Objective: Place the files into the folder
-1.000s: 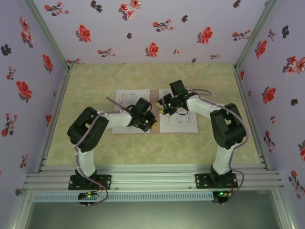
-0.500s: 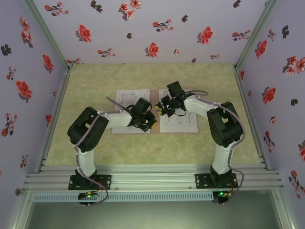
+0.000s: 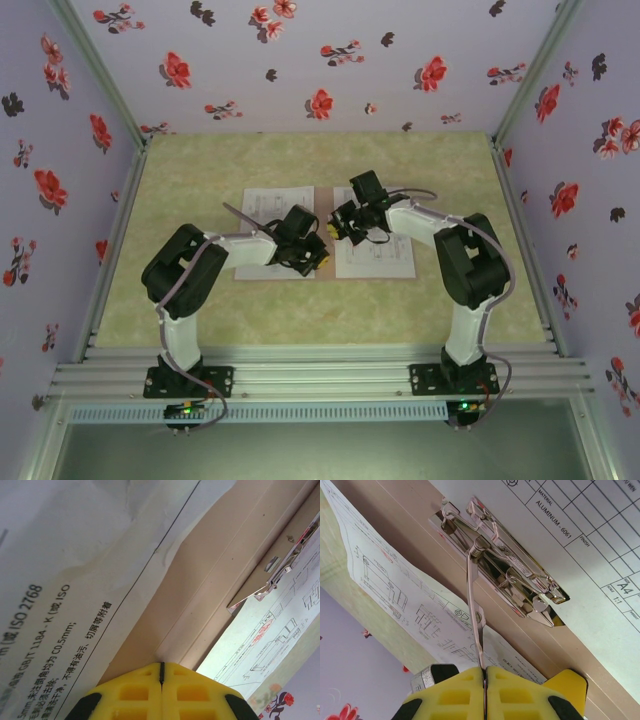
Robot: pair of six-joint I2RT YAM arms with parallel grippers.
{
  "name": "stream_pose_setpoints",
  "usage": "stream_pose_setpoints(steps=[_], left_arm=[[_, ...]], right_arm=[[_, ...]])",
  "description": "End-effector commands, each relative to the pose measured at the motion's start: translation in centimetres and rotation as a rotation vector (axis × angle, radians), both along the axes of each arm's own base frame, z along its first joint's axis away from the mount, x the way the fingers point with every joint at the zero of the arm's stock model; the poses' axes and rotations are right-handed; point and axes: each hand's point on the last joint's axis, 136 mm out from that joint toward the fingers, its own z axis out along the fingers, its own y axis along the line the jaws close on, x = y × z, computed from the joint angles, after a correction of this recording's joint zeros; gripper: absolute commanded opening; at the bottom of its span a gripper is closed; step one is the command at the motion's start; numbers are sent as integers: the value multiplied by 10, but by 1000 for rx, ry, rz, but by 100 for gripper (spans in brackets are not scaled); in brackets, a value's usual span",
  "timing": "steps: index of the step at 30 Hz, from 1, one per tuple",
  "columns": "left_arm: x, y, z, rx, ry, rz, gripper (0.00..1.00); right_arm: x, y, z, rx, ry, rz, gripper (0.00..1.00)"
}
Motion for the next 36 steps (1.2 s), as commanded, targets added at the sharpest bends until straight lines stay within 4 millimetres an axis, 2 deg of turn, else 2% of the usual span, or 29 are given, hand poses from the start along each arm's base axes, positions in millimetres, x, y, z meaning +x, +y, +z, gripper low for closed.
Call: stream_pose_setpoints(steps=[1, 20, 36], left_arm=[[-11, 16, -29, 89, 63, 8, 0], [-11, 20, -33, 88, 73, 38, 0], [-13, 24, -36, 99, 84, 57, 0]], right_arm=[[-15, -13, -25, -70, 62, -3, 7], [-44, -39, -70, -130, 147, 16, 0], [-56, -51, -92, -165, 196, 40, 0]])
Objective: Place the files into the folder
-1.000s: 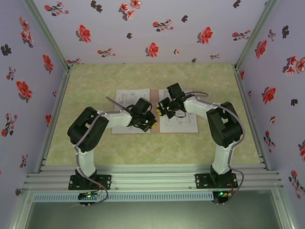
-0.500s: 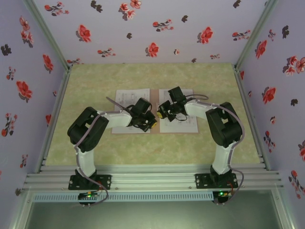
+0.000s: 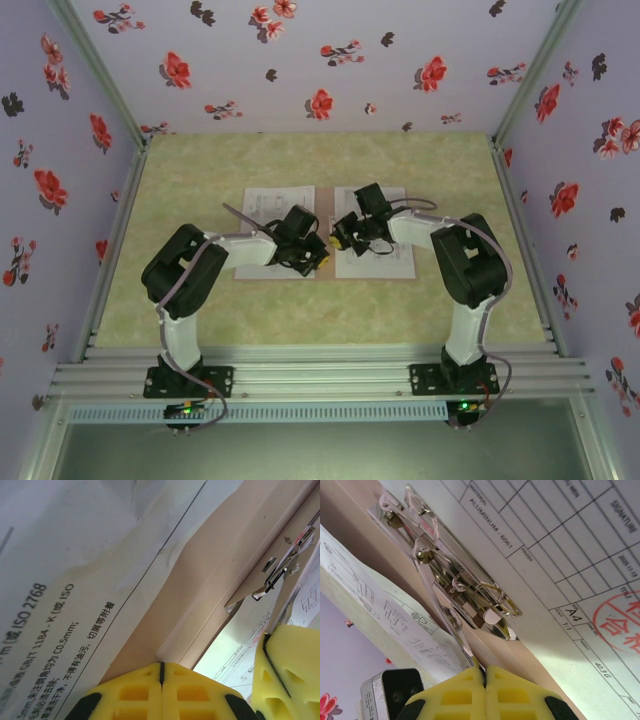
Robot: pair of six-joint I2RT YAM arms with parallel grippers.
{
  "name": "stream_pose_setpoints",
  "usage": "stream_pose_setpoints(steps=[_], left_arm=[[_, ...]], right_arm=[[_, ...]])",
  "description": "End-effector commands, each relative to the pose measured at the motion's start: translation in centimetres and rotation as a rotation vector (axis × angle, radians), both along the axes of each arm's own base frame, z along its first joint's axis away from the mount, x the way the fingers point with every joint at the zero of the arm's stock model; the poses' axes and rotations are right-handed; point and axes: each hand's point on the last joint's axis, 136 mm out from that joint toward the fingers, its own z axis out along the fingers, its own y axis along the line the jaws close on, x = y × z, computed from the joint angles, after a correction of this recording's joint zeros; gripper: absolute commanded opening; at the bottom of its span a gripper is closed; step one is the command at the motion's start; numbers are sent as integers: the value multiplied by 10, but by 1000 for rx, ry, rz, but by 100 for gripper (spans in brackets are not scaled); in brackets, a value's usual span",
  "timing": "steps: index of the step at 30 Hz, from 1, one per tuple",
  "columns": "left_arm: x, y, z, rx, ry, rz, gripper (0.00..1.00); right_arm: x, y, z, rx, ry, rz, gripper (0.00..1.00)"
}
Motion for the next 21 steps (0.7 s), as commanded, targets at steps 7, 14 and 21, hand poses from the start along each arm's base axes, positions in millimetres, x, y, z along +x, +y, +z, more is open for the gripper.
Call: stream_pose_setpoints(steps=[7, 14, 21], left_arm=[[-15, 26, -37, 110, 90, 58, 0], [-16, 28, -38, 118, 94, 60, 0], [-17, 29, -39, 121, 96, 58, 0]], right_arm=[[-43, -49, -65, -199, 209, -18, 0], [-47, -53, -71, -214, 226, -12, 0], [-49, -59, -81, -220, 240, -3, 0]])
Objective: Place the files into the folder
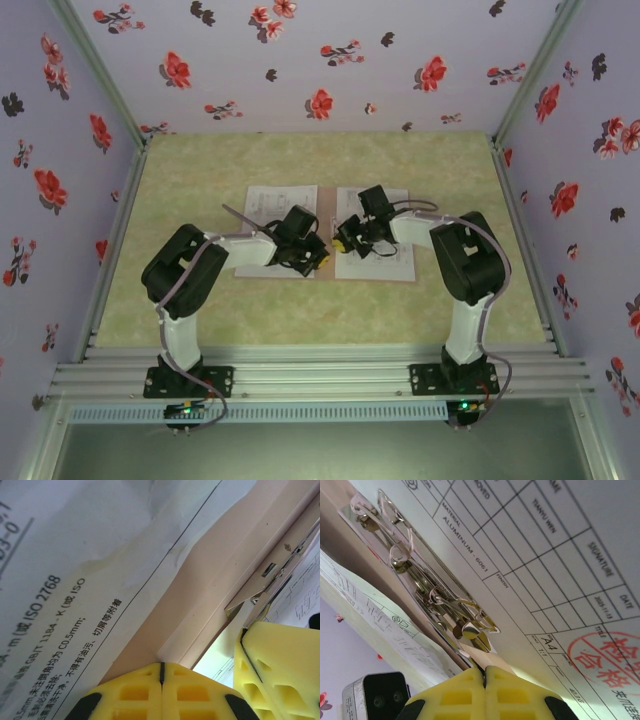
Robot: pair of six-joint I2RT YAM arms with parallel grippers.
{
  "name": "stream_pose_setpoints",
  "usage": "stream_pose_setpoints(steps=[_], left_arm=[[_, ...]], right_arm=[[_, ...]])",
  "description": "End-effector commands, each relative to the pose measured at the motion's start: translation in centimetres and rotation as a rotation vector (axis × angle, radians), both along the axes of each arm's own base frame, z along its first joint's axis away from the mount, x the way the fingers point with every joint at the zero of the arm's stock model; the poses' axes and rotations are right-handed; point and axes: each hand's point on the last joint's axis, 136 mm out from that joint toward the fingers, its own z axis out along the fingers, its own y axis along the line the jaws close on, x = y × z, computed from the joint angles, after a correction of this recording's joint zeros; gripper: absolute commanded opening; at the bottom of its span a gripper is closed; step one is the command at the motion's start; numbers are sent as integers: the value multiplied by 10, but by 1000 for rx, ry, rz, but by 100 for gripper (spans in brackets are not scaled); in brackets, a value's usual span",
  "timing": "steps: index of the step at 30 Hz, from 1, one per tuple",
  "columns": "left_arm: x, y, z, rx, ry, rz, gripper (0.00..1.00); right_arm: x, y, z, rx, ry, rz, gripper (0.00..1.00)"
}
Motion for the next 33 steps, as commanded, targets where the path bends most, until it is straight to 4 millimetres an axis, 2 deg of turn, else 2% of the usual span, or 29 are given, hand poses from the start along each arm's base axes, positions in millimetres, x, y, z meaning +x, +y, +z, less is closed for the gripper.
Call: stream_pose_setpoints(steps=[1, 14, 24, 33], left_arm=[[-17, 29, -39, 129, 93, 44, 0], [-17, 27, -42, 122, 93, 38, 0], [-15, 25, -40, 112, 78, 33, 0], [-14, 18, -46, 89, 82, 12, 0]], right_arm=[[-48, -52, -71, -233, 235, -42, 0], [-49, -43, -73, -251, 265, -13, 0], [-55, -51, -82, -326, 316, -6, 0], [-42, -25, -69, -313, 285, 34, 0]])
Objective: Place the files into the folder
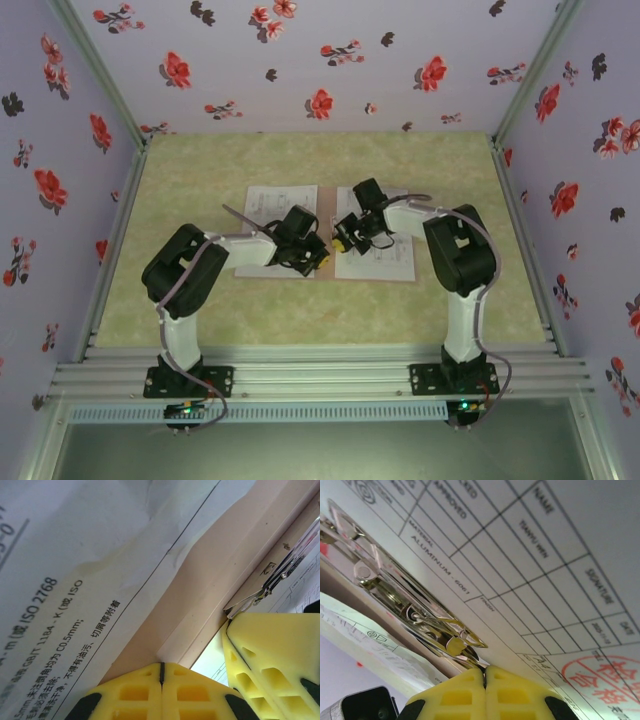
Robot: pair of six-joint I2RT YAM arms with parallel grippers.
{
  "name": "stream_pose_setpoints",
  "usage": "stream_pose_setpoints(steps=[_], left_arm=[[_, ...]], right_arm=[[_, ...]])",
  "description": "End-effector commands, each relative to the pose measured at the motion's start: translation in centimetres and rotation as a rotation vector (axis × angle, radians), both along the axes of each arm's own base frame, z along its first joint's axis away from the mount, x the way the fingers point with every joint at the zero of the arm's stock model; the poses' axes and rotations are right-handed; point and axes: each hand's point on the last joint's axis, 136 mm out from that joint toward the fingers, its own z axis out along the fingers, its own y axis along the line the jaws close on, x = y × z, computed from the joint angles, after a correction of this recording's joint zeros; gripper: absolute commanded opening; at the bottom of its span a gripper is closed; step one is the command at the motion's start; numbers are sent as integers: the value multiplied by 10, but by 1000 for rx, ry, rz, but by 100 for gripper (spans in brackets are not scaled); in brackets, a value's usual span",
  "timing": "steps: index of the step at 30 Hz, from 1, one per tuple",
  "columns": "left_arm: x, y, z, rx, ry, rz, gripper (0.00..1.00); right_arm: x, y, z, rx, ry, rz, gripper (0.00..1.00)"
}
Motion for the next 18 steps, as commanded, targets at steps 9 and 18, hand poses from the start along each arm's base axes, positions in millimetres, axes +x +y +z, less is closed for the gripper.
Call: stream_pose_setpoints(steps=[9, 18], left_arm=[[-15, 15, -49, 84, 86, -2, 0], [-14, 16, -44, 97, 75, -24, 0]], right_arm=[[-30, -16, -48, -206, 145, -17, 0], [-21, -7, -18, -153, 79, -36, 7]])
